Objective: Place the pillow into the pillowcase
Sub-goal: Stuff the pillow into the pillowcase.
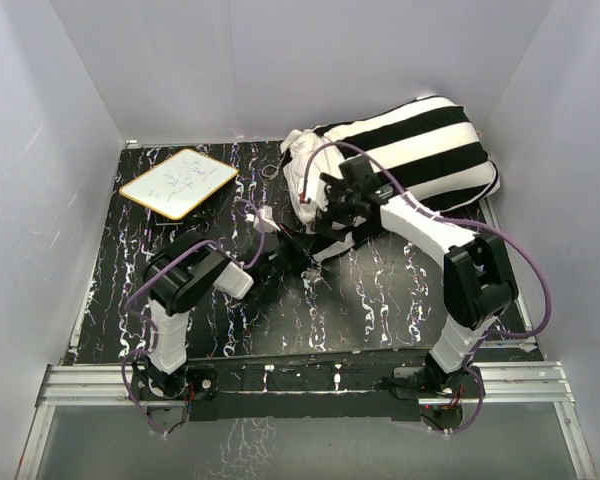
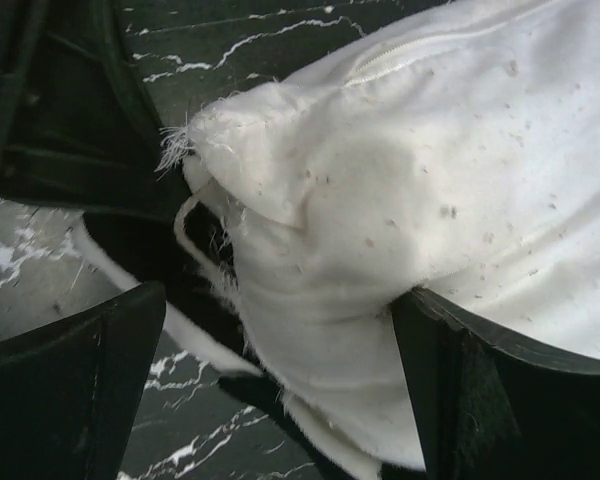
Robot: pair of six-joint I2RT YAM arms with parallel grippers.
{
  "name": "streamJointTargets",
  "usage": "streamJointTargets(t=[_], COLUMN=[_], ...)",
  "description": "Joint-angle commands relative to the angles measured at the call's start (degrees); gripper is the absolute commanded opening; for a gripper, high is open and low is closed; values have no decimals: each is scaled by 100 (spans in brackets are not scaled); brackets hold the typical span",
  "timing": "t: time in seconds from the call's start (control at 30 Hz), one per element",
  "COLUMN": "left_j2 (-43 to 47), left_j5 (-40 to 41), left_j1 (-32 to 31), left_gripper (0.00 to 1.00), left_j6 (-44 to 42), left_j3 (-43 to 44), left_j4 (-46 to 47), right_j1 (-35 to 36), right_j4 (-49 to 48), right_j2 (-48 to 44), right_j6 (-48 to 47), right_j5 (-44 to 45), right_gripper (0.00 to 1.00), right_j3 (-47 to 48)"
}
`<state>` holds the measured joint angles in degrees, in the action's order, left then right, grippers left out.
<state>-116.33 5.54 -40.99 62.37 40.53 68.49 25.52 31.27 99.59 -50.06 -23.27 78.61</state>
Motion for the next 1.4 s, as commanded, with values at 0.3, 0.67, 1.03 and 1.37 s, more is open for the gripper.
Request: streamJointTargets(t=[0.3,0.67,1.03,1.37], left_j2=[2957,5029,5079,4945], left_j5=[308,202,-444,-556], left_j1=[-7,4,-2,340], left_gripper=[0,0,0,79], left_j6=[-1369,-1381,-762,-575], left_j3=[-1251,-2220,-3124,-2787], left_j4=[-856,-1832,-1531,-3006], right_j1=[-219,-7,252,331], right_j4=[-2444,795,1547,1500], right_j2=[590,1745,2182,1565], right_j6=[8,128,349,625], right_j5=[3108,2382,1459,683], right_gripper=[8,8,8,8], right_j3=[207,341,-274,-465])
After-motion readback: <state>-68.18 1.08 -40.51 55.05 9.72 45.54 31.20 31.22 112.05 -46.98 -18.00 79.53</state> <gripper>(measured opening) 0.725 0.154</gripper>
